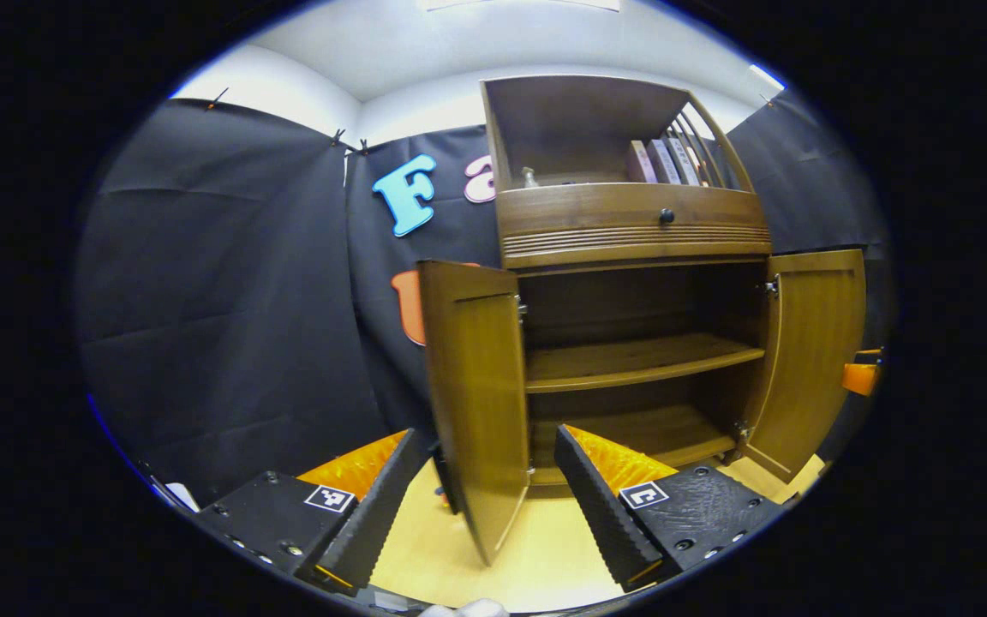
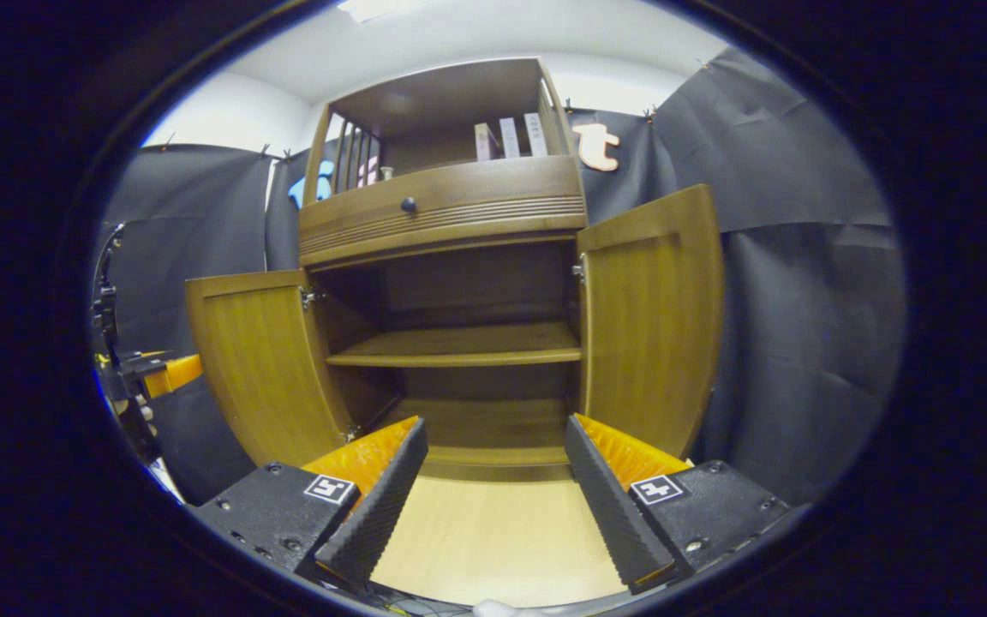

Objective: Open the right door of the double-door shoe cabinet with the right hand, and open the left door with the left hand.

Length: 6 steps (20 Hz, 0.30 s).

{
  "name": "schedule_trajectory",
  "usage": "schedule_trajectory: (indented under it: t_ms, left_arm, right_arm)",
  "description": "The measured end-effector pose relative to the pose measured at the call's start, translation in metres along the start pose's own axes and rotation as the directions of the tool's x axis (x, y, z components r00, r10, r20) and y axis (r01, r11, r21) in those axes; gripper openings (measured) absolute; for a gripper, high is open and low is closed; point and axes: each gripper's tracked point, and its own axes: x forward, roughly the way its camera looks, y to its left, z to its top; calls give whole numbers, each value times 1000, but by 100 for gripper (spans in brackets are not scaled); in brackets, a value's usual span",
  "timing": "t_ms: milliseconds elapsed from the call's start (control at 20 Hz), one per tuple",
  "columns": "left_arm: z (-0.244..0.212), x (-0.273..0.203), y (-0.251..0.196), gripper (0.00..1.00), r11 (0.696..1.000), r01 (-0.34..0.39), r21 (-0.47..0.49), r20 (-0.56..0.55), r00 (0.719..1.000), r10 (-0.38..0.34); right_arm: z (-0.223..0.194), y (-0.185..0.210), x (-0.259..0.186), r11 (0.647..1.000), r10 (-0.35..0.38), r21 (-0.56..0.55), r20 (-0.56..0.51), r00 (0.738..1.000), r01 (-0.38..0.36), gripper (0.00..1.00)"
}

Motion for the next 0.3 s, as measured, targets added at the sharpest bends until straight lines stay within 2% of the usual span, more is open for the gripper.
schedule_trajectory:
  t_ms: [50, 300]
  left_arm:
    - [2, 0, -20, 96, 1000, 21, -15, 1, 1000, -21]
    - [-7, -6, -90, 96, 997, 70, -32, -16, 997, -70]
  right_arm:
    - [4, -9, -1, 1000, -8, 0, 4, 1000, 8, 100]
    - [9, -54, -4, 999, -36, -9, -2, 999, 36, 100]
